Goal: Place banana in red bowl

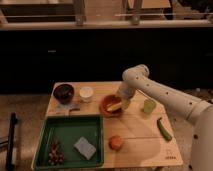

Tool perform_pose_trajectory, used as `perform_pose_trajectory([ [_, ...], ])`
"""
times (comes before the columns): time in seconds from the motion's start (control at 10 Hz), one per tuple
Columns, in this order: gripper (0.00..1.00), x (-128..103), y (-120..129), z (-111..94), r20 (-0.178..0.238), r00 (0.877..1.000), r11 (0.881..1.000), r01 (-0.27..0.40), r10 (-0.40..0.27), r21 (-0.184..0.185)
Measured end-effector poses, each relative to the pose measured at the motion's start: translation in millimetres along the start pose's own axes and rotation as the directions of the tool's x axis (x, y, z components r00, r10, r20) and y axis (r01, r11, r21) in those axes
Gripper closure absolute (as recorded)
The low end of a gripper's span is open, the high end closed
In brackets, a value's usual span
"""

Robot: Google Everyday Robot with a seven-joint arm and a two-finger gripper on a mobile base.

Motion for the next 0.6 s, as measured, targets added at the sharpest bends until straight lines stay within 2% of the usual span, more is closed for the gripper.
perform_pose_trajectory([
  [0.6, 0.2, 7.1, -5.0, -8.5, -0.004, 0.999, 0.999, 0.034, -0.034, -0.029],
])
